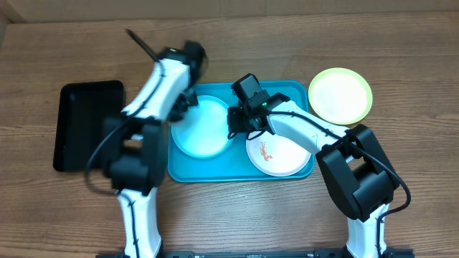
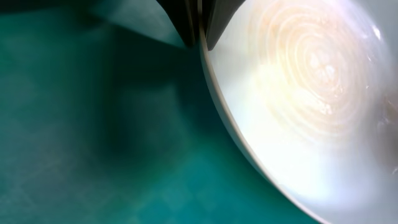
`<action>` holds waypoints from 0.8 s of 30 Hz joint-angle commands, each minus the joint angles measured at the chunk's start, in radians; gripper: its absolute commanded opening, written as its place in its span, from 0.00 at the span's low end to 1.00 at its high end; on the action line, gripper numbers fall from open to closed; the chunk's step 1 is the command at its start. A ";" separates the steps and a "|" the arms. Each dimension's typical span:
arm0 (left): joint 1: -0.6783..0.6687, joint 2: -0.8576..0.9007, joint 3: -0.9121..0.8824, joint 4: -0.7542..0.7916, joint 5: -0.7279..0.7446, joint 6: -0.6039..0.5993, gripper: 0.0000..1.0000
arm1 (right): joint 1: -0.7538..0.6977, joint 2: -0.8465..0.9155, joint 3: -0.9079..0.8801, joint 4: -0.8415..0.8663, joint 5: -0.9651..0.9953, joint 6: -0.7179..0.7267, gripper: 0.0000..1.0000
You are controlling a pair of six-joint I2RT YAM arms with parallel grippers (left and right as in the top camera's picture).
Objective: Clean dirty plates on tray and stack at the side
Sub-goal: 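Keep scrubbing the light-blue plate, then lift the left gripper away, then lift the light-blue plate with the right gripper onto the yellow plate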
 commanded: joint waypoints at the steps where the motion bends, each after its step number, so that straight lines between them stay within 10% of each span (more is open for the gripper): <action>1: 0.082 -0.211 0.014 0.028 0.115 0.000 0.04 | -0.013 -0.020 0.060 -0.024 0.060 -0.068 0.04; 8: 0.234 -0.372 0.014 0.014 0.418 0.145 0.04 | -0.009 -0.061 0.190 -0.147 0.209 -0.199 0.04; 24: 0.537 -0.378 0.013 -0.144 0.422 0.190 0.04 | 0.294 -0.206 0.312 -0.108 1.189 -0.652 0.04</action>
